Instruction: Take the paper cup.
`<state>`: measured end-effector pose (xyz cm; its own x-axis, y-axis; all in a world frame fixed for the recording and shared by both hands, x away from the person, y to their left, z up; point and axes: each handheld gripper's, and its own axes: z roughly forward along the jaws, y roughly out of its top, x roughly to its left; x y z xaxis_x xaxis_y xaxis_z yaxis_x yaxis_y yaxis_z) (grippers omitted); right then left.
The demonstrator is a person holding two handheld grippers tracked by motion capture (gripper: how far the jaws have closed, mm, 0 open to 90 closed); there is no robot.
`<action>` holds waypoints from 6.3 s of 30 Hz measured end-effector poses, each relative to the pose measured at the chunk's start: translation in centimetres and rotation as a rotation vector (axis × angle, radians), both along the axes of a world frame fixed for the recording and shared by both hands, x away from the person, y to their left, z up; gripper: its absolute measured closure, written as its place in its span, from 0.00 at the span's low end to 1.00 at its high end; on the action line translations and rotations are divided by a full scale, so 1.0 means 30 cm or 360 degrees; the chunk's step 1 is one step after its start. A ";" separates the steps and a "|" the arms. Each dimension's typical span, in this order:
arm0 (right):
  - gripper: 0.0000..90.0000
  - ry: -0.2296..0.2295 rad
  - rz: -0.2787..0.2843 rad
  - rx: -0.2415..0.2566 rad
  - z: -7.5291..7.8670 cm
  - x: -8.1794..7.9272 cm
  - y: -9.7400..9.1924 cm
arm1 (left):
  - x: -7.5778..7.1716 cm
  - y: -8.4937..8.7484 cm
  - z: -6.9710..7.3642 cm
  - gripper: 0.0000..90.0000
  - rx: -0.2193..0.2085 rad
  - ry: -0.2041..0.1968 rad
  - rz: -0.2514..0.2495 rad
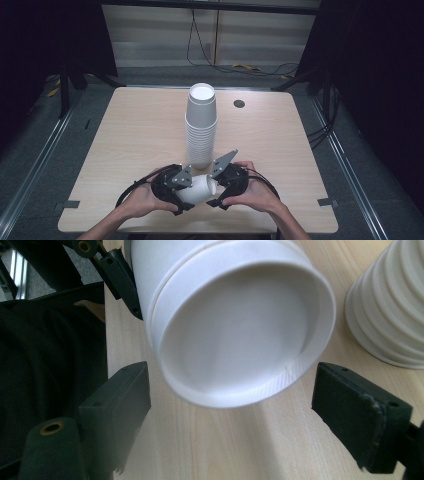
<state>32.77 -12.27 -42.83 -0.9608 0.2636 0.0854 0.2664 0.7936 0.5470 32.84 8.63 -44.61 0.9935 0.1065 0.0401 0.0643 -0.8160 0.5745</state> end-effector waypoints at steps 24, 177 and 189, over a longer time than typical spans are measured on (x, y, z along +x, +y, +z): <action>0.18 0.0060 0.0131 -0.0020 -0.018 -0.013 0.067 | -0.029 -0.031 -0.008 0.16 0.0033 0.0015 -0.0083; 0.24 -0.0003 -0.0218 0.1080 -0.097 -0.010 -0.130 | 0.013 0.188 -0.003 0.17 -0.1190 0.0131 0.0290; 0.24 0.0007 -0.0189 0.1068 -0.099 -0.017 -0.110 | 0.037 0.174 -0.024 0.00 -0.1204 0.0217 0.0293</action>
<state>32.25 -15.55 -45.81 -0.9279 0.2557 0.2713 0.3342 0.2479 0.9093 33.96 13.85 -45.34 0.9483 0.2194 -0.2294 0.2699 -0.1765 0.9466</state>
